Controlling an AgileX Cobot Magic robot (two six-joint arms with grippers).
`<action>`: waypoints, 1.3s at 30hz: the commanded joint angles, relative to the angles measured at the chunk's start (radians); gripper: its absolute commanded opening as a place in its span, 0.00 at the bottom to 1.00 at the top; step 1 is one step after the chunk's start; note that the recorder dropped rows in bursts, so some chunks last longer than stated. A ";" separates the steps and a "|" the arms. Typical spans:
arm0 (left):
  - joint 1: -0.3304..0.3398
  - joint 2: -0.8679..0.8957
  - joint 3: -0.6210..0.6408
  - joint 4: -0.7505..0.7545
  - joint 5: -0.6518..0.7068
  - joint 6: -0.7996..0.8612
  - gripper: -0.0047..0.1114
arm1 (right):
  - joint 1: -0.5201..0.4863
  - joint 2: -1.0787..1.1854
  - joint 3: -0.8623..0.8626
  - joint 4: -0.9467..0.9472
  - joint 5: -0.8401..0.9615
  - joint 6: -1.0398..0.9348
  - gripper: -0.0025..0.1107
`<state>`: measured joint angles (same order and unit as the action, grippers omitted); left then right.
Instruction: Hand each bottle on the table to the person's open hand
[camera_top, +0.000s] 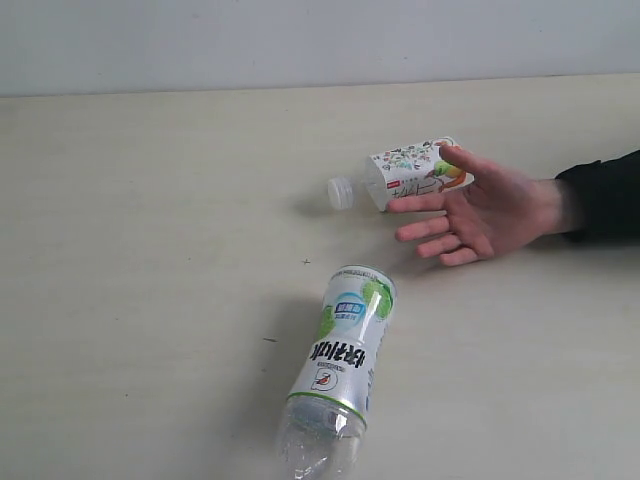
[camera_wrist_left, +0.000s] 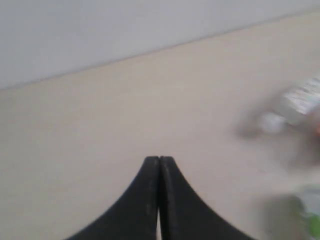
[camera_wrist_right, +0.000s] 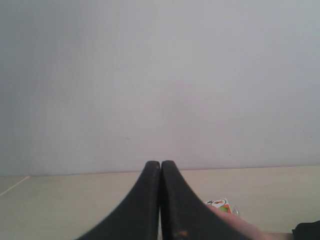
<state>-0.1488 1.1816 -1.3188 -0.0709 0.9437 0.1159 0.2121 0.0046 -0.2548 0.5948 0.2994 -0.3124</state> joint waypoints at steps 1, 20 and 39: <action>-0.054 0.052 0.001 -0.359 0.115 0.197 0.04 | -0.003 -0.005 0.005 0.000 -0.003 0.002 0.02; -0.480 0.063 0.137 -0.170 -0.068 -0.015 0.04 | -0.003 -0.005 0.005 0.000 -0.003 0.002 0.02; -0.682 0.352 0.131 0.044 0.048 -0.356 0.40 | -0.003 -0.005 0.005 0.000 -0.001 0.000 0.02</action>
<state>-0.7587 1.4949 -1.1839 -0.1073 0.9897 -0.1491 0.2121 0.0046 -0.2548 0.5948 0.2994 -0.3111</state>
